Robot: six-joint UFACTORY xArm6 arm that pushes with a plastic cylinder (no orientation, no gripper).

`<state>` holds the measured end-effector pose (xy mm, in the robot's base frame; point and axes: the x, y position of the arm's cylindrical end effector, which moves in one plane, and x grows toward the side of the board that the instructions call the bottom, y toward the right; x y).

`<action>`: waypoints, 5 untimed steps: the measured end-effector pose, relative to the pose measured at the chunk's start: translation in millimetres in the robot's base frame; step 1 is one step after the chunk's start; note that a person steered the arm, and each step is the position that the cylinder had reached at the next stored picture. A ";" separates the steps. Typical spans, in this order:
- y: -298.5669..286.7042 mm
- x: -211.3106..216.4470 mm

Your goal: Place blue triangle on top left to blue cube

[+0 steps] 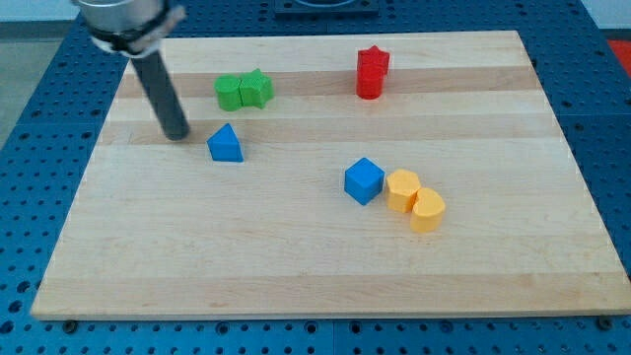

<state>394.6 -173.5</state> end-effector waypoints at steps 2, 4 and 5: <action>92.7 15.2; 82.9 16.6; 43.6 21.9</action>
<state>416.5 -129.9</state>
